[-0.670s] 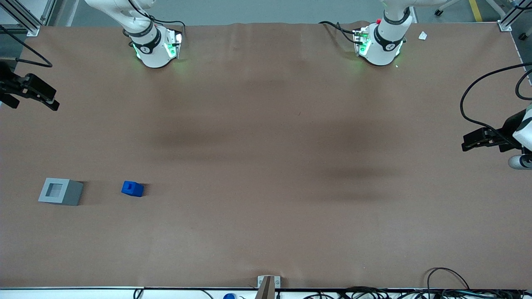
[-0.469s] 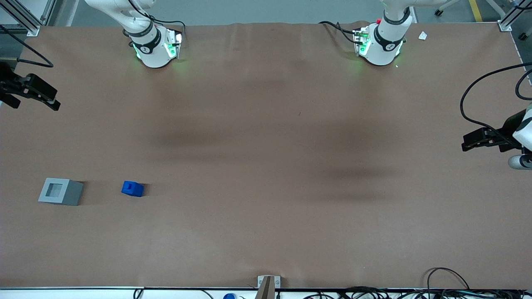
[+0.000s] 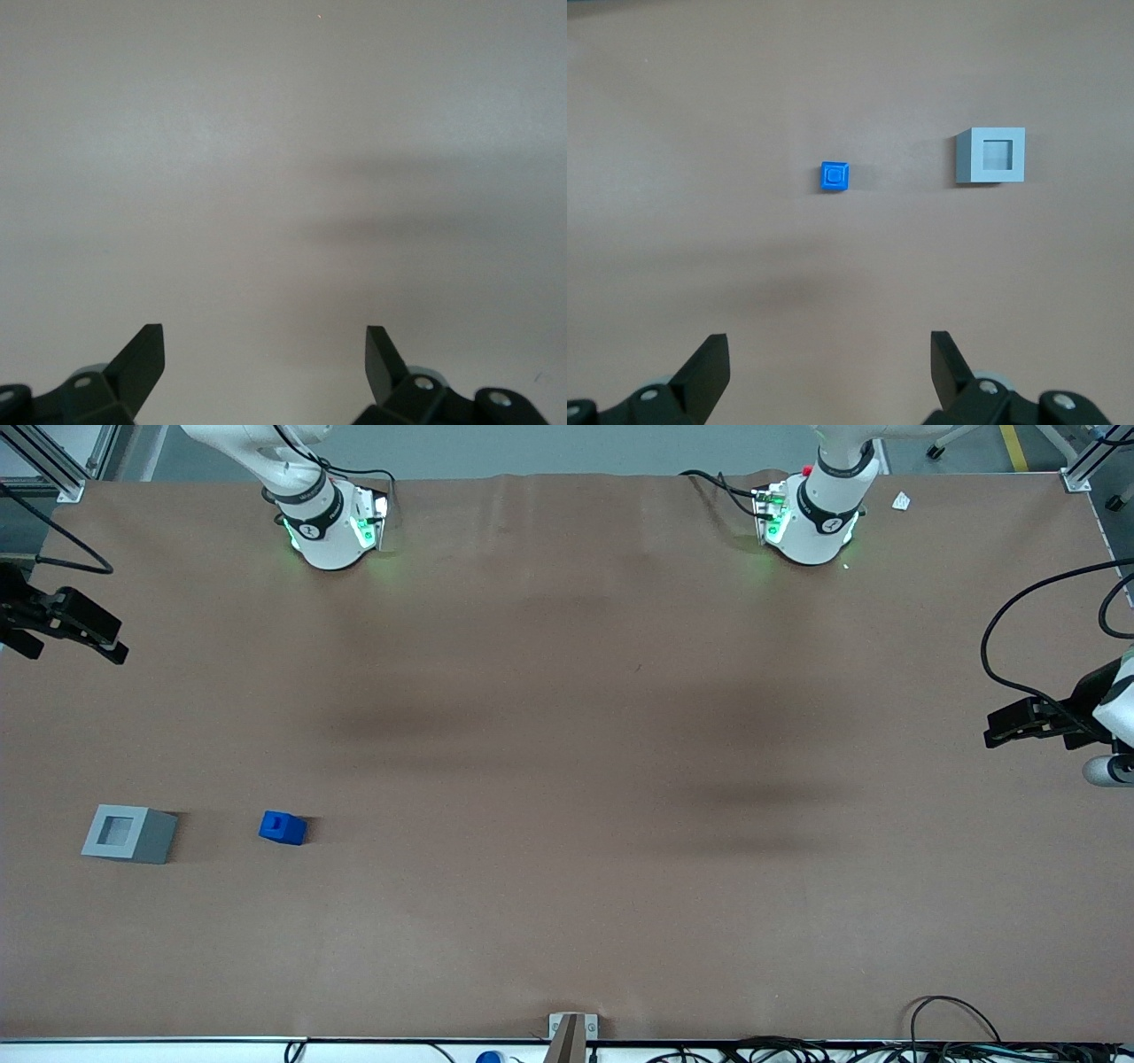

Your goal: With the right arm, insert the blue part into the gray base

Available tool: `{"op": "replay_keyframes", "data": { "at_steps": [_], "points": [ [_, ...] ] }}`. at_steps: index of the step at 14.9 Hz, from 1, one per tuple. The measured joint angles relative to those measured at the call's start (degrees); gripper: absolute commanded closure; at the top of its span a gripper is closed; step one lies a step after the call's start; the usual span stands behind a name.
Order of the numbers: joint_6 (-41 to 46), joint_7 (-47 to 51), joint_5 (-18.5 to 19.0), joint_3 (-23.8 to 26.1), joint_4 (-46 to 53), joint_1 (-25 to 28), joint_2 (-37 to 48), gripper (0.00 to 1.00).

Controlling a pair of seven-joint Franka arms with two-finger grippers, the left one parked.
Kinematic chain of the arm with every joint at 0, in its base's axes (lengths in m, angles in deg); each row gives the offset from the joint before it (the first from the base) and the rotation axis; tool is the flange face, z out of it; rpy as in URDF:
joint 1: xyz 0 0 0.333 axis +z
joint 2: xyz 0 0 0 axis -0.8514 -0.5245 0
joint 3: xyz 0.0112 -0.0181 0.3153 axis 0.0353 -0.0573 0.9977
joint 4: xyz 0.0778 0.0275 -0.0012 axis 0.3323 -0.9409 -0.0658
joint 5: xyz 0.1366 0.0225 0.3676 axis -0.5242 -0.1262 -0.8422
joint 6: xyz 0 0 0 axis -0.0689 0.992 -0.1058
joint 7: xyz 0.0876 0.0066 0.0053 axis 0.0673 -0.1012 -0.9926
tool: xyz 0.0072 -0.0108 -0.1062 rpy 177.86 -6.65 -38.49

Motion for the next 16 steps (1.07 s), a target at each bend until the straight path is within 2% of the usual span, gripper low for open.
{"op": "replay_keyframes", "data": {
  "at_steps": [9,16],
  "points": [
    [-0.86,0.03,0.01,-0.17,-1.09,-0.04,-8.1,0.0],
    [-16.01,0.06,-0.04,-0.32,-10.49,-1.64,-12.93,0.0]
  ]
}}
